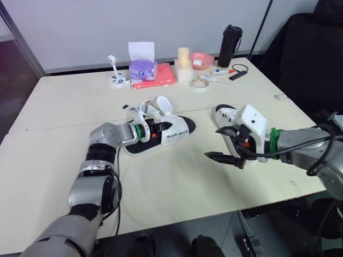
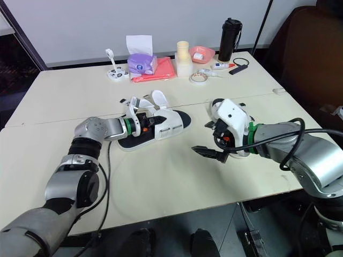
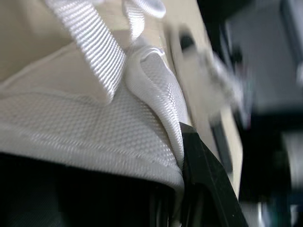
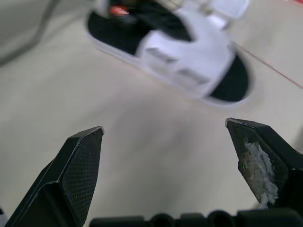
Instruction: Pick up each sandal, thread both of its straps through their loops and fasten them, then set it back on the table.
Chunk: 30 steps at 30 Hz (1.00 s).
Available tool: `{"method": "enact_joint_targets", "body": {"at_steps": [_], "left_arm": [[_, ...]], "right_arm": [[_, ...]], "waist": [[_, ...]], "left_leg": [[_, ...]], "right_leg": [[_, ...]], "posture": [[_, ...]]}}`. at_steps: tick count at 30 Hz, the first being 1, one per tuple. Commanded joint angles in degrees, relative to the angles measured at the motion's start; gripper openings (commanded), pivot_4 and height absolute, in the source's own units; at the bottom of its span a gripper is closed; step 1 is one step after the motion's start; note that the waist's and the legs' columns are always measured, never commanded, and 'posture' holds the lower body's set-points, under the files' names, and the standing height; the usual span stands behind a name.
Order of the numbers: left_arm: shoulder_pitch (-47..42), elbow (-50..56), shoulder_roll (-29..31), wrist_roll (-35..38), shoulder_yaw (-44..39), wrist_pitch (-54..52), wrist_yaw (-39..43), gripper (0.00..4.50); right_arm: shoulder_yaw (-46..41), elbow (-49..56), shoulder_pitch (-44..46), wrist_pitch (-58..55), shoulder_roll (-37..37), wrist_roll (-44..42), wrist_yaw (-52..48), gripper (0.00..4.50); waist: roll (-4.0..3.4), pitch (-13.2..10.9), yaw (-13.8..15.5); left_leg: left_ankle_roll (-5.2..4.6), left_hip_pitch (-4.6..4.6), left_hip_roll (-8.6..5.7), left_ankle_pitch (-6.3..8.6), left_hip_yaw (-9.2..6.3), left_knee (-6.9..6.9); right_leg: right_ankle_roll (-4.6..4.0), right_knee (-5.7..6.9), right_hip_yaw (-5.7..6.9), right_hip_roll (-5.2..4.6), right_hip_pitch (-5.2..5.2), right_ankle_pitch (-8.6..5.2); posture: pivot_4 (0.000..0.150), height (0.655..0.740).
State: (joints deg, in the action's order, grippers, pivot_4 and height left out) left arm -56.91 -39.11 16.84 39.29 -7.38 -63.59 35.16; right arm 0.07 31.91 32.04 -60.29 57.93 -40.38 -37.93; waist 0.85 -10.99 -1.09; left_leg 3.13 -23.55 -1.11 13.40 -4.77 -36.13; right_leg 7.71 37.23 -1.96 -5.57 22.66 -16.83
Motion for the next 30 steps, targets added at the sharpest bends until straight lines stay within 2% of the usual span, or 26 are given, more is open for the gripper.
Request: {"method": "enact_joint_targets", "body": {"at_steps": [1, 7, 14, 21, 24, 30], "left_arm": [[2.76, 8.05, 3.37, -0.31, 6.64, -4.93, 9.0, 0.01], [9.71, 20.01, 7.22, 4.28, 10.27, -13.47, 17.07, 0.01], [12.34, 23.97, 5.95, 8.23, 4.76, -21.62, 15.12, 0.01], [11.55, 23.14, 0.94, 8.59, -4.06, -27.7, 7.52, 0.01], [11.57, 21.24, -3.05, 6.8, -9.95, -28.87, -0.97, 0.01], [16.29, 25.71, -7.04, 10.85, -14.14, -28.91, -10.4, 0.01]], "right_arm": [[-3.0, -0.49, -0.55, 2.71, 2.39, 2.14, -2.07, 4.5], [-3.92, -1.24, -1.43, 3.96, 3.73, 3.66, -3.99, 4.5], [-3.35, -0.78, -1.44, 3.8, 2.83, 4.14, -4.46, 4.5], [-3.26, -0.27, -1.8, 3.34, 2.24, 4.19, -4.33, 4.5], [-3.36, -0.08, -2.02, 3.07, 2.1, 4.12, -4.19, 4.5], [-3.3, 0.5, -2.5, 2.61, 1.6, 4.09, -3.8, 4.5]], "waist": [[0.0, 0.0, 0.08], [-0.03, 0.01, 0.11], [-0.02, 0.01, 0.24], [-0.02, 0.01, 0.29], [-0.01, 0.0, 0.34], [-0.03, 0.02, 0.31]], "left_leg": [[0.0, 0.0, 0.0, 0.0, 0.0, 0.0], [0.0, 0.01, 0.03, 0.0, 0.01, 0.0], [0.0, 0.01, 0.02, 0.0, 0.01, -0.05], [0.0, 0.01, 0.02, 0.0, 0.01, -0.06], [0.0, 0.01, 0.02, 0.0, 0.0, -0.08], [0.0, 0.03, 0.03, 0.0, 0.0, -0.07]], "right_leg": [[0.0, -0.01, 0.0, 0.0, -0.01, 0.0], [-0.01, -0.01, -0.02, 0.0, -0.01, 0.0], [-0.01, -0.01, -0.03, -0.01, -0.04, 0.0], [-0.02, 0.0, -0.03, -0.02, -0.04, 0.0], [-0.01, 0.0, -0.03, -0.02, -0.05, 0.0], [-0.02, 0.03, -0.04, -0.02, -0.05, 0.0]], "posture": [[0.15, 0.74], [0.15, 0.74], [0.15, 0.74], [0.15, 0.74], [0.15, 0.74], [0.15, 0.74]]}}
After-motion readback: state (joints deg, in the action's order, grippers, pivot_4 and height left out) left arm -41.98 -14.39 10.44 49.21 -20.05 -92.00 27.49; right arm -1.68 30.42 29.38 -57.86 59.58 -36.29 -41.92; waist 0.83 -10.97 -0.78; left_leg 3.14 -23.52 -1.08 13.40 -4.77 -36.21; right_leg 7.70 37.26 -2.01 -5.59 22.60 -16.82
